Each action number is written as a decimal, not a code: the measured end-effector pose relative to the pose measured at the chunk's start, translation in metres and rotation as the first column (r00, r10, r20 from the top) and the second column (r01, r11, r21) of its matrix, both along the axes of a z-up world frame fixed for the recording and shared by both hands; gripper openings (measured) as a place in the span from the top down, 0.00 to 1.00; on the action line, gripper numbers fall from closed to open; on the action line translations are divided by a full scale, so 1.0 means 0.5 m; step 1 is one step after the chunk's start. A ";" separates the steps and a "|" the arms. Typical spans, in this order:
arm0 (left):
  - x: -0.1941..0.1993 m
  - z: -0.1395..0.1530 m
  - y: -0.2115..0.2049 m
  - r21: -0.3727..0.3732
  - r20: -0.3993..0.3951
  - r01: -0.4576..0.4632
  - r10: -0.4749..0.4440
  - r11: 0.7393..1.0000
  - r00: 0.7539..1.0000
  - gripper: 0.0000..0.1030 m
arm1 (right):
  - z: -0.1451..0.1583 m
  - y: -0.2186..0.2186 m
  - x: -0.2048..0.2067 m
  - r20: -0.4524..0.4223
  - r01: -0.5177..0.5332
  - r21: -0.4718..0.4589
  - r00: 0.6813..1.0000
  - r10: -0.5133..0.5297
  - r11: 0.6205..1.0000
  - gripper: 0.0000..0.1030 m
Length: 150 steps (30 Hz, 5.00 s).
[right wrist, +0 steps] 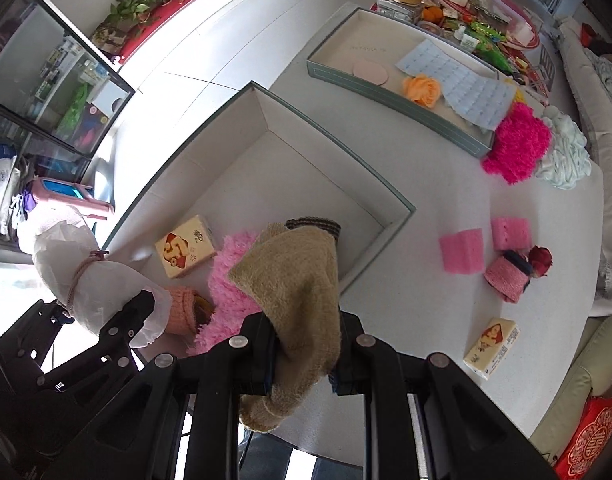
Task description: Organize soft objects
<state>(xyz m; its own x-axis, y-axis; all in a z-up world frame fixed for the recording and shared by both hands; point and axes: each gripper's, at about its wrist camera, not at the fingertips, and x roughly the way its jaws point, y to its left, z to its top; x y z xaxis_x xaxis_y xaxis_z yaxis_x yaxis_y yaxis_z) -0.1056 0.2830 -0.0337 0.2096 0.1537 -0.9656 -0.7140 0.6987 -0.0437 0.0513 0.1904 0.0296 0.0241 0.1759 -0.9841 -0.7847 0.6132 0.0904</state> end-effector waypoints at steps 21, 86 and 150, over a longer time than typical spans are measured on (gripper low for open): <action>0.039 -0.061 0.029 -0.039 -0.059 -0.024 0.021 0.999 0.998 0.47 | -0.053 0.061 0.025 -0.016 -0.014 -0.052 1.000 0.013 0.999 0.80; 0.178 -0.034 -0.230 -0.102 -0.092 0.313 -0.323 0.944 0.942 0.00 | -0.105 -0.397 0.141 -0.162 0.462 -0.065 0.870 -0.466 0.884 0.00; 0.329 -0.183 -0.505 -0.307 -0.057 0.347 -0.381 0.886 0.923 0.00 | -0.191 -0.660 0.199 -0.159 0.576 -0.161 0.786 -0.597 0.801 0.21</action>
<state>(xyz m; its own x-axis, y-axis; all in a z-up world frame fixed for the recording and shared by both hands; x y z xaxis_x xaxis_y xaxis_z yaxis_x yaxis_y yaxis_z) 0.0587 0.0306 -0.1250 0.0849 -0.1984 -0.9764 -0.4234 0.8799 -0.2156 0.1506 -0.1394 -0.0658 -0.0995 0.0918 -0.9908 -0.2434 0.9632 0.1137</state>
